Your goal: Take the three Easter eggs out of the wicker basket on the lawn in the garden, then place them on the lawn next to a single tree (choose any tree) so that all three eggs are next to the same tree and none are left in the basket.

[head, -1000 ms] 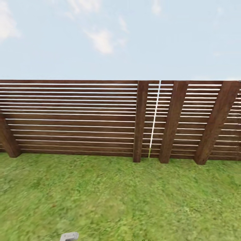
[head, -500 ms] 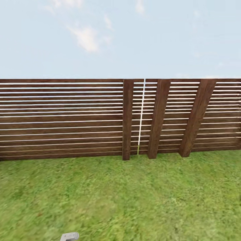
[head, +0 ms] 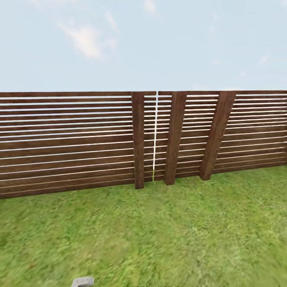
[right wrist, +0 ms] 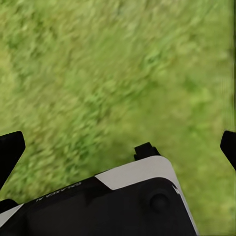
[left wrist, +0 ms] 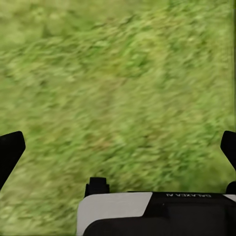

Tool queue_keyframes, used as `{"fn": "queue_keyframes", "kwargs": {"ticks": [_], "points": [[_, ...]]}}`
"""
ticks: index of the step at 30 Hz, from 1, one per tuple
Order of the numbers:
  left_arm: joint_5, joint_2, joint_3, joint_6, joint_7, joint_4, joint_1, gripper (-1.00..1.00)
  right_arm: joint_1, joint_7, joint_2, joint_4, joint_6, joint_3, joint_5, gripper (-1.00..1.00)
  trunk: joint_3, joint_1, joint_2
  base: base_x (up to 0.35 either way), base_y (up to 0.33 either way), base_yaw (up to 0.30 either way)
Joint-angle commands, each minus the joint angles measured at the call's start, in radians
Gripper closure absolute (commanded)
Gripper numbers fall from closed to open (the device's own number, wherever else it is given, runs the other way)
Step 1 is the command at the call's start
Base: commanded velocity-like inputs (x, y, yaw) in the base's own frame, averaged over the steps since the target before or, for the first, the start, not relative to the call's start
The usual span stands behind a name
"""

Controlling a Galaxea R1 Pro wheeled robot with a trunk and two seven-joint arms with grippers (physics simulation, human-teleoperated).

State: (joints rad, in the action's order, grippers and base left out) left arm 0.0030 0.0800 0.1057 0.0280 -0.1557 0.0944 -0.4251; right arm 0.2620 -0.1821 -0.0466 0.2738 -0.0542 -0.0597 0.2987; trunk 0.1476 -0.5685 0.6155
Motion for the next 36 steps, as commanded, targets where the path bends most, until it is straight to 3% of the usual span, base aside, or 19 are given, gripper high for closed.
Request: {"fn": "queue_keyframes", "kwargs": {"ticks": [1,21,36], "points": [[0.000,0.001,0.008,0.003,-0.005,0.001,0.000,-1.00,0.000,-0.002,-0.001,0.002,-0.006,-0.006,-0.001,-1.00,0.003,0.000,0.002,0.000,0.000,-0.221],[0.002,-0.003,0.008,0.006,-0.005,0.003,-0.001,-1.00,0.000,-0.002,-0.001,0.001,-0.005,-0.005,-0.001,-1.00,0.027,0.000,0.002,0.000,0.000,-0.219],[0.002,-0.002,0.009,0.009,-0.003,0.004,-0.001,-1.00,0.000,-0.001,-0.001,0.004,-0.001,-0.005,-0.001,-1.00,-0.002,0.057,-0.103,0.000,0.000,-0.181]]}}
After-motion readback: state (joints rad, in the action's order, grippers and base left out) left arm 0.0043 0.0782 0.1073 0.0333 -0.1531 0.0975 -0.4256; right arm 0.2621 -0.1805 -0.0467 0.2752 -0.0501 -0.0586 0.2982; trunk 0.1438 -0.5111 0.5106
